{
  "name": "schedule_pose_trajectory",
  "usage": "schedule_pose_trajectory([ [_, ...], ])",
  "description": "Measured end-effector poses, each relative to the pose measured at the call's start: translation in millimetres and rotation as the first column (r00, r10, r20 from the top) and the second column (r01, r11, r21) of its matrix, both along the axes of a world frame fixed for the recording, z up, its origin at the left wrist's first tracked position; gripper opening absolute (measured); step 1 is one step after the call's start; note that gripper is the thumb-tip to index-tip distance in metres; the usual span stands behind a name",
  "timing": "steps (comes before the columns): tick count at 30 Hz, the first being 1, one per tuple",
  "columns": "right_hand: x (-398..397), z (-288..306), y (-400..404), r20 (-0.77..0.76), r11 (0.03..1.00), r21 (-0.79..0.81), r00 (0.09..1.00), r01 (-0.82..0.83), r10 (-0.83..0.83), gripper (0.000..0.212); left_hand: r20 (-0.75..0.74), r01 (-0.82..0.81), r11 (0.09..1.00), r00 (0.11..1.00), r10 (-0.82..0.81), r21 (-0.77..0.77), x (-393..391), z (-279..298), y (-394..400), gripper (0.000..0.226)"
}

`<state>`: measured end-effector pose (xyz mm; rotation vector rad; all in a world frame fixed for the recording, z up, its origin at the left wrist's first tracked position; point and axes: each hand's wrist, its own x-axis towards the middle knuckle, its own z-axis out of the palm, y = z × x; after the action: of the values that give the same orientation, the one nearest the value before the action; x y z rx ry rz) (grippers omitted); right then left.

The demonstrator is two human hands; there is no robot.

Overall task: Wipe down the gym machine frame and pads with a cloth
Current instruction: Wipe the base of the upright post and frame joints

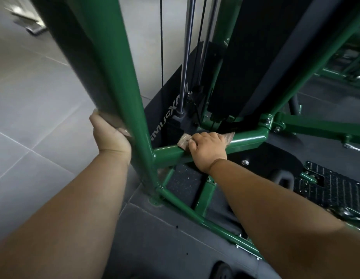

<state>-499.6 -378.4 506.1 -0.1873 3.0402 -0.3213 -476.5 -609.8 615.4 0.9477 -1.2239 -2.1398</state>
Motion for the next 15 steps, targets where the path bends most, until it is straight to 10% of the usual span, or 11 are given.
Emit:
schedule_pose_trajectory([
  [15,35.5,-50.3,-55.6,-0.476,0.983,-0.166,0.879,-0.076,-0.013,0.03,-0.024,0.309,0.905,0.944,-0.33,-0.291,3.8,-35.0,-23.1,0.043],
])
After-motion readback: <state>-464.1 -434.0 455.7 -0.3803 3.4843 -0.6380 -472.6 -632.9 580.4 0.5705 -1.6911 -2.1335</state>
